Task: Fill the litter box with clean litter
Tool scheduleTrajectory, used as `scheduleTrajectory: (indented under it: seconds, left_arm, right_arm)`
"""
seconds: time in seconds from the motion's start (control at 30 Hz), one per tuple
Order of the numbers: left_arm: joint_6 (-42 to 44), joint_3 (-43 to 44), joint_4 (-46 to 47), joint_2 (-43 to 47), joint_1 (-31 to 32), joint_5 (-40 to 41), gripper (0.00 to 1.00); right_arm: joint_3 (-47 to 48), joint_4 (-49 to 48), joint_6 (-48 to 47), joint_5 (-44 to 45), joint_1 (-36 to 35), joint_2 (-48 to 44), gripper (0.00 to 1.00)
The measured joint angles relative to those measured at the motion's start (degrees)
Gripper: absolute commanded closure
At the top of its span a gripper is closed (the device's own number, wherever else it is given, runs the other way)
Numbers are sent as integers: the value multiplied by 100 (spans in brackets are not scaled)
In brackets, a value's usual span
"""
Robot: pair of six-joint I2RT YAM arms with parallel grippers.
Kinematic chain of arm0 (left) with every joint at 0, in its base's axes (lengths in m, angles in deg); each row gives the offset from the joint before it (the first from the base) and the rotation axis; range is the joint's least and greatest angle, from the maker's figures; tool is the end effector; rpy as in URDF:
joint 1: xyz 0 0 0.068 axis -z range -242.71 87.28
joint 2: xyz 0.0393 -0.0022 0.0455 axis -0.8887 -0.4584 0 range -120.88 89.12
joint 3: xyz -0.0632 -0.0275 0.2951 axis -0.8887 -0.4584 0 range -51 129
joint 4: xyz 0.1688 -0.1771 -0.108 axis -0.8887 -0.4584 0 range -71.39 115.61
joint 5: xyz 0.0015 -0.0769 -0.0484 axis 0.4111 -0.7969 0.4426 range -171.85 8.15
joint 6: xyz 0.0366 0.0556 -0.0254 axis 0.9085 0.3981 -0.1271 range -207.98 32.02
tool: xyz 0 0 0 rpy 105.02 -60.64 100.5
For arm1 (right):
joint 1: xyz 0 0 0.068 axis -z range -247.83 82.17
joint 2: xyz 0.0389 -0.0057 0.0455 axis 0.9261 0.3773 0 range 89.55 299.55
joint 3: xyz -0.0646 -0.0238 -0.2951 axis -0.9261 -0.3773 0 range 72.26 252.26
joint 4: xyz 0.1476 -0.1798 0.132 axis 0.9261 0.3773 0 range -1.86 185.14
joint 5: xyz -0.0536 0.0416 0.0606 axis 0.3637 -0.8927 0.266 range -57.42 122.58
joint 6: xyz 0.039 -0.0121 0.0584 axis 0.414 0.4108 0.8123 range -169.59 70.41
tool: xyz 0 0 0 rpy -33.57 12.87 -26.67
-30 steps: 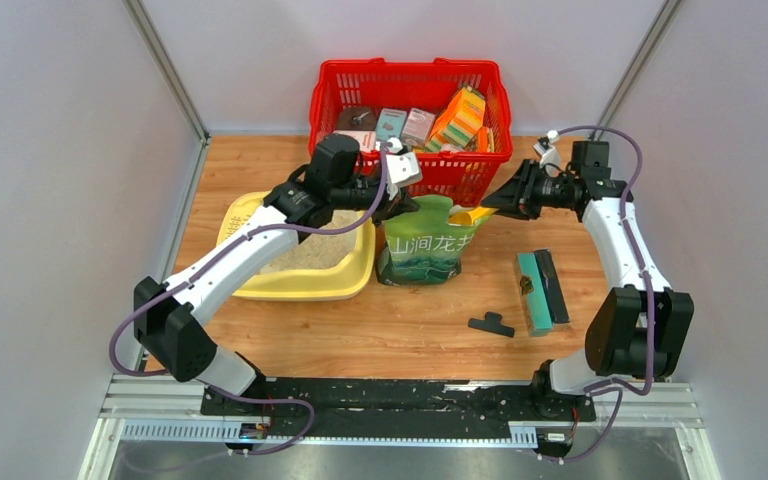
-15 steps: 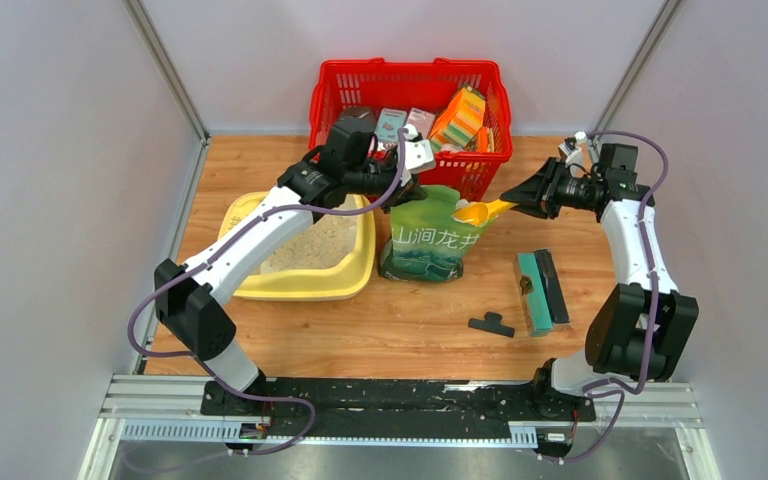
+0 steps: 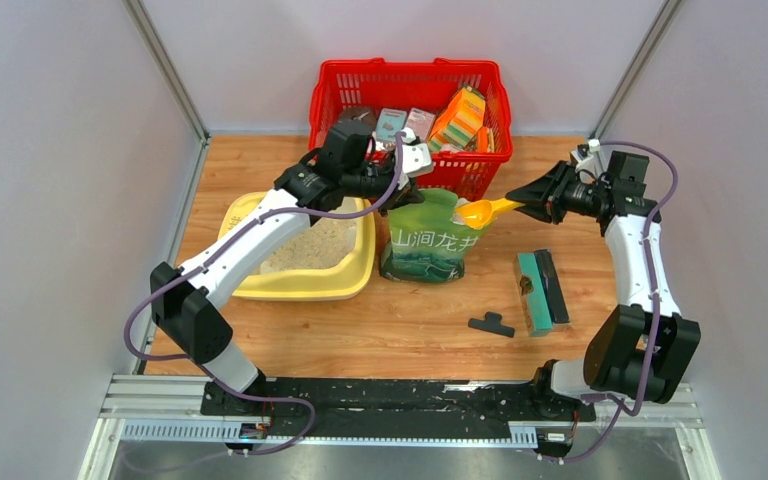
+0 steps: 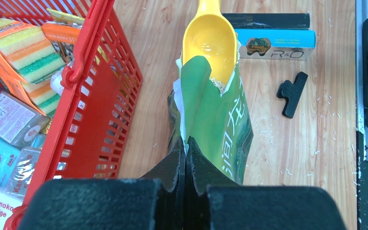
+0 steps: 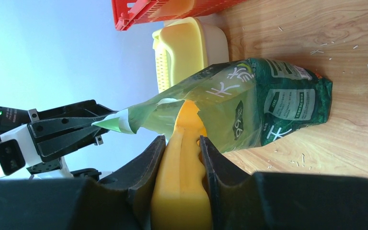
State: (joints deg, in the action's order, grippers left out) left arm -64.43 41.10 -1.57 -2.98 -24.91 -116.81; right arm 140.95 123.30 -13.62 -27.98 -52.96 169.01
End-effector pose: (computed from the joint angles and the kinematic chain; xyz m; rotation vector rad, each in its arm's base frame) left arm 0.2881 -0.2660 0.4127 1.3529 1.5258 -0.7773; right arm 0.2989 -0.0266 0.3417 0.4748 2.2090 1.4251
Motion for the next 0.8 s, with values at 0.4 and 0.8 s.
scheduleTrajectory:
  seconds: [0.4, 0.8]
  left_arm:
    - [-2, -68, -92, 98, 4, 79, 100]
    - [-4, -96, -127, 131, 46, 76, 100]
  right_arm:
    - [-240, -398, -87, -310, 70, -136, 100]
    - [-614, -772, 210, -702, 389, -352, 100]
